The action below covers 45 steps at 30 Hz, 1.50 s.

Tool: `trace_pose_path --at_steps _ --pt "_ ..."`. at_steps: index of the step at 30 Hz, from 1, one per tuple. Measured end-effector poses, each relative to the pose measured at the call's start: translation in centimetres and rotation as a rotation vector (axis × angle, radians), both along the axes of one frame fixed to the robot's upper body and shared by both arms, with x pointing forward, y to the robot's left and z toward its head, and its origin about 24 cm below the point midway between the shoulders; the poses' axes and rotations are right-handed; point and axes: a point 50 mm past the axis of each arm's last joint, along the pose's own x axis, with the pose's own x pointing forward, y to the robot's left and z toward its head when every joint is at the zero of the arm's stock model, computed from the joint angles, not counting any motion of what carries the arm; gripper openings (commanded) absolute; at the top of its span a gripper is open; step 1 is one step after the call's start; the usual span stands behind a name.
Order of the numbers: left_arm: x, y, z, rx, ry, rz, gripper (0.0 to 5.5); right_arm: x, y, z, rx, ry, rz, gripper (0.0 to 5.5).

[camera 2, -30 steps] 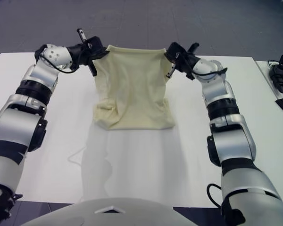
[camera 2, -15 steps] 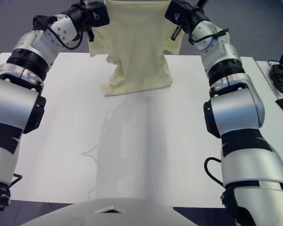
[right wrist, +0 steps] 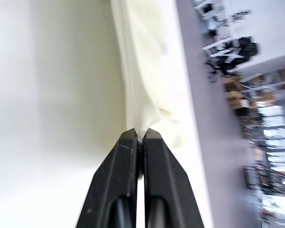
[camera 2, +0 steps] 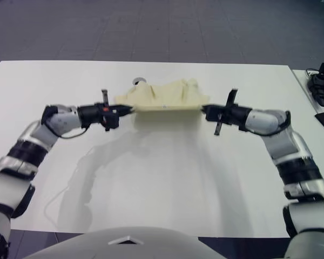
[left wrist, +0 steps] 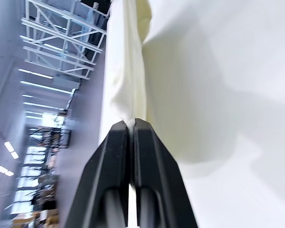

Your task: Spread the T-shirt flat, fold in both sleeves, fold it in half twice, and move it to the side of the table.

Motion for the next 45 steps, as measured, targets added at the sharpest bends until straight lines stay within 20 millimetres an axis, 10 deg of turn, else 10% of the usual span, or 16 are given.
trace_pose_path --at_steps 8,18,23,28,38,45 --pt "-12.2 -1.8 -3.7 0.045 0.338 -0.18 0.36 -11.0 2.0 -3.6 -0.214 0.468 0.241 0.0" --pt "-11.6 -1.2 -0.5 -0.121 0.361 -0.084 2.11 -13.5 2.3 -1.7 -0.168 0.722 0.106 1.1" --pt "-9.9 2.6 1.7 -0.248 0.328 0.136 2.94 -13.1 1.2 1.0 -0.167 0.742 0.038 1.9" --pt "-9.2 5.6 0.2 -0.153 0.337 0.302 3.8 -11.3 1.4 2.3 -0.035 0.633 -0.018 2.72" --pt "-8.7 5.2 -2.8 -0.061 0.337 0.343 5.35 -8.1 0.6 0.1 -0.022 0.418 -0.163 4.2" --pt "-8.3 4.6 -3.4 -0.052 0.328 0.346 5.4 -8.1 0.6 -0.4 -0.043 0.411 -0.168 5.27"
